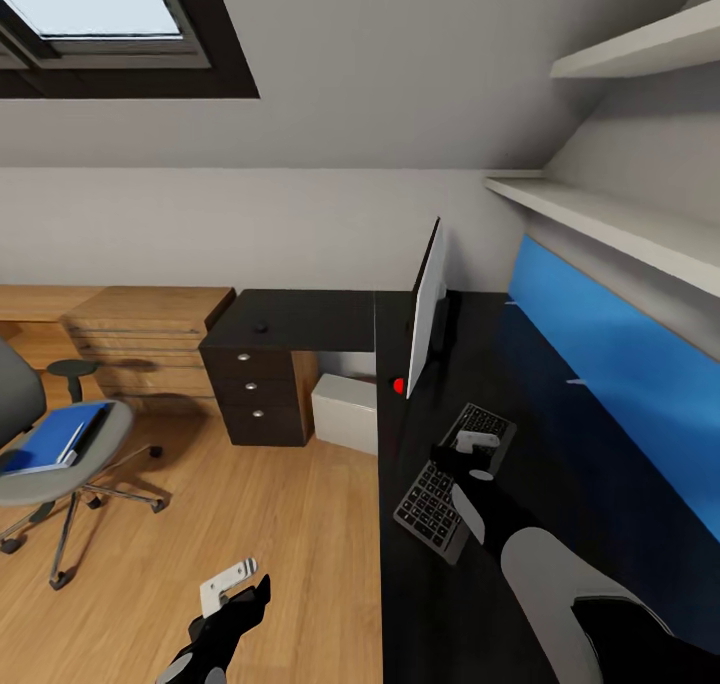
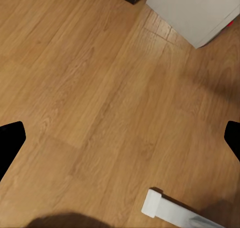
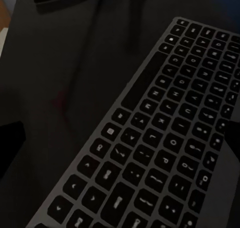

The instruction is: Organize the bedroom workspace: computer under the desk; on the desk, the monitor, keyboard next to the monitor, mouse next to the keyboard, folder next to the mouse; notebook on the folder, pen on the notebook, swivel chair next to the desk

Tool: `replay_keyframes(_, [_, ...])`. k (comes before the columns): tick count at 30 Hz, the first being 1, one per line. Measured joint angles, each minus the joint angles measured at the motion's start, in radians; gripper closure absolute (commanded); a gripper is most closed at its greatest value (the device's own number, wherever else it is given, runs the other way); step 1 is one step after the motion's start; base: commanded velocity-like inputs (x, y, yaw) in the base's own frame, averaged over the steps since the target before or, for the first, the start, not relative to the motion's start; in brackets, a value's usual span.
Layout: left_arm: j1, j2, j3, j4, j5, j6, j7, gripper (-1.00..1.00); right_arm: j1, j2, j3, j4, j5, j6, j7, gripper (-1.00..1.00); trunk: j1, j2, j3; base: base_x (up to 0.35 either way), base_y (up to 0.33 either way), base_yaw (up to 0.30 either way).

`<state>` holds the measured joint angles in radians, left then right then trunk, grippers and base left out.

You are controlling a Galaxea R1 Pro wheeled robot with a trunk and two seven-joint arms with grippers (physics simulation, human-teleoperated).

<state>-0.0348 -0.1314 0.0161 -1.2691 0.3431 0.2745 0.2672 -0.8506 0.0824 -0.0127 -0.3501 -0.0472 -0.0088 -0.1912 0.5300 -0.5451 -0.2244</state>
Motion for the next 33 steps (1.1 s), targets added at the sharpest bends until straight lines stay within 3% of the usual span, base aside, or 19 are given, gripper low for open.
replay_keyframes(33, [0.0,0.0,0.0,-0.001,0.0,-0.001,0.0,-1.0,0.0,0.0,-0.001,0.002,-0.001,-0.001,0.0,-1.0,0.127,-0.232,-0.104,0.0,0.0,0.0])
